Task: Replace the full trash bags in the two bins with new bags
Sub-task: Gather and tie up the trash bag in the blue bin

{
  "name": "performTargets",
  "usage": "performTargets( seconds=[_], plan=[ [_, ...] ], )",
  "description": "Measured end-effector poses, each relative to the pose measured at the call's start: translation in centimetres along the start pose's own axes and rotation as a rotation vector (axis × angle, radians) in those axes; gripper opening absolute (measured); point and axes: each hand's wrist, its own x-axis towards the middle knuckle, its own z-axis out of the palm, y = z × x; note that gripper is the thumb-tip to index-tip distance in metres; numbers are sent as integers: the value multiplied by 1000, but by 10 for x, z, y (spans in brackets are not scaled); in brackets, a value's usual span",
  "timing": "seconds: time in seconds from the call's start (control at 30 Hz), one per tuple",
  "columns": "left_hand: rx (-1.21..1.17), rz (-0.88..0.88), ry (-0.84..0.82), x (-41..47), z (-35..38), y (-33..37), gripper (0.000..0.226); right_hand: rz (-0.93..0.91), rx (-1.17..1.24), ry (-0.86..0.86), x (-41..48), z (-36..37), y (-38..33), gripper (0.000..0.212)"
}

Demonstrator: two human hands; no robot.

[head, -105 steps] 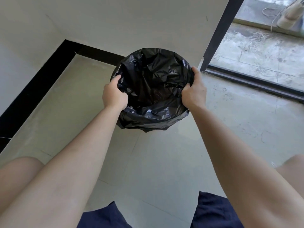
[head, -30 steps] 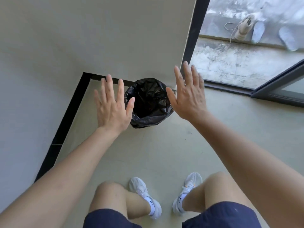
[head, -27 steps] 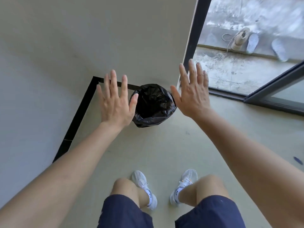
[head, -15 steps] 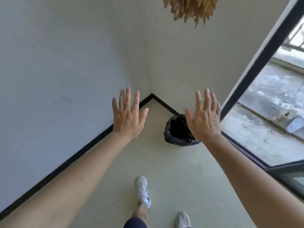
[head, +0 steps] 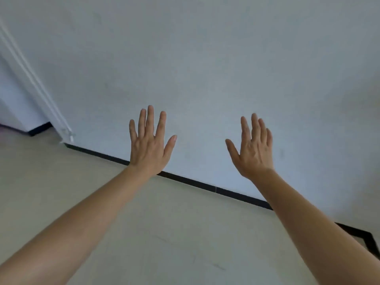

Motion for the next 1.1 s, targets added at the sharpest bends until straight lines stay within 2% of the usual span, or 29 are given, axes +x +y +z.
performTargets(
  seconds=[0.13,0.27,0.43,0.6,0.87,1.1],
  plan=[
    [153,-213,64,-62,-65,-167,69,-265,143,9,40,48,-191,74],
    [311,-442,97,-146,-133,-321,69,-537,289,-40,41,98,-397,75],
    [529,-704,110,-226,-203,-458,70,-855,427,-8,26,134,-610,71],
    [635,-816,111,-250,-219,-554,70,-969,564,-22,22,176,-748,70],
    [716,-928,94,-207,-193,-721,69,-1075,657,-57,99,265,-935,72],
    [821,-952,108,-211,-199,-863,67,-1146,729,-99,136,323,-1108,73]
  ],
)
